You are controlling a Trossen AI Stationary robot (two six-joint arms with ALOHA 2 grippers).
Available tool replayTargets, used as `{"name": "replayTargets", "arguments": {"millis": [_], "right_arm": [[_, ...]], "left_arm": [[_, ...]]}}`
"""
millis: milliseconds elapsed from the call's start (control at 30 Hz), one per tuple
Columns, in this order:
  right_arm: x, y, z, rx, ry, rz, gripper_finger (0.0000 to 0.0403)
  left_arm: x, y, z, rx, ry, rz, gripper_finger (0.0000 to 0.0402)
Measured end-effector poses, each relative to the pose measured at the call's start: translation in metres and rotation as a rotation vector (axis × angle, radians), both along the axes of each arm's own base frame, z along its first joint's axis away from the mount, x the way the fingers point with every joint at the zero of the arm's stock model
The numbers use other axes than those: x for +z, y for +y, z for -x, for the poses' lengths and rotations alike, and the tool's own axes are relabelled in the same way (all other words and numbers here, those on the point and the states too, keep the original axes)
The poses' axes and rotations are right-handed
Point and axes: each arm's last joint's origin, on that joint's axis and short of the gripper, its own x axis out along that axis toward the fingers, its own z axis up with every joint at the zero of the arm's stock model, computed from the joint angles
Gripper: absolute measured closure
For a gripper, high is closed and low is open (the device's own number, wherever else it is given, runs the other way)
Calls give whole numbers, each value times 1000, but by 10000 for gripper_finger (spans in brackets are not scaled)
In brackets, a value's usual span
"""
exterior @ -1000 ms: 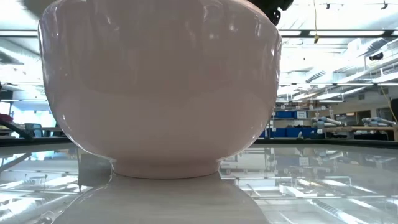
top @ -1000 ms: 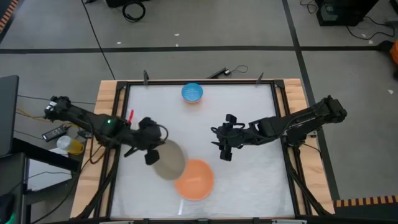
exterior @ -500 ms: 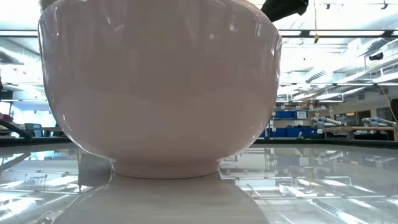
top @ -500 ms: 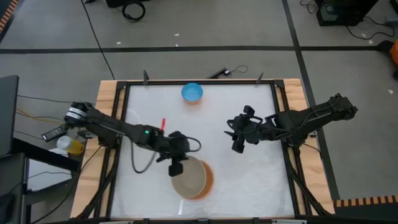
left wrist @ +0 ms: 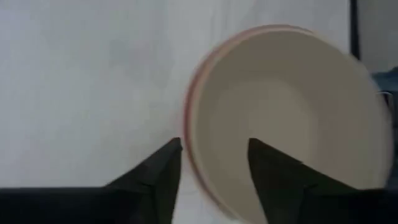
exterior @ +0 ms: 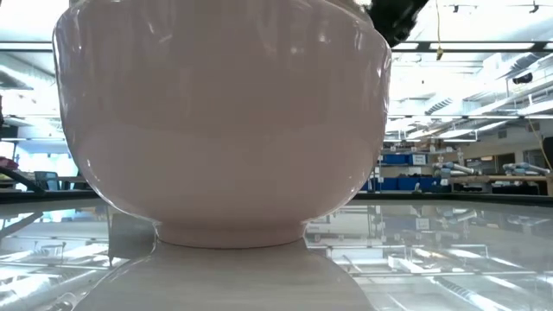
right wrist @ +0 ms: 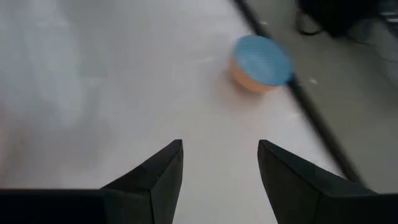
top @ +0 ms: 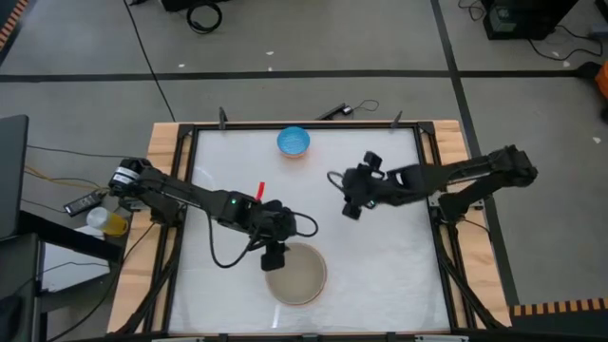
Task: Nest bowls inside each other
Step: Stack the blue bowl on top of the gray bowl
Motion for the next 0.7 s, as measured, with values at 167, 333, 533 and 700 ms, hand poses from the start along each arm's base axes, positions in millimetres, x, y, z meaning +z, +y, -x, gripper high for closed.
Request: {"name": "replayTargets", "arguments": {"millis": [167,333,533,700], "right_arm": [[-5,-51,-22,-49,-41,12,190],[-28,-116,-56,147,-81,26,190],[-71,-173,-77,332,158,225,190],[-87,-207,-77,428,207,160,190]], "left_arm": [[-4,4,4,34,49,-62,171],[10,8,19,95,32,-174,174],[31,16,56,203,-106,-282,186],[18,29,85,294,-192,-261,186]]}}
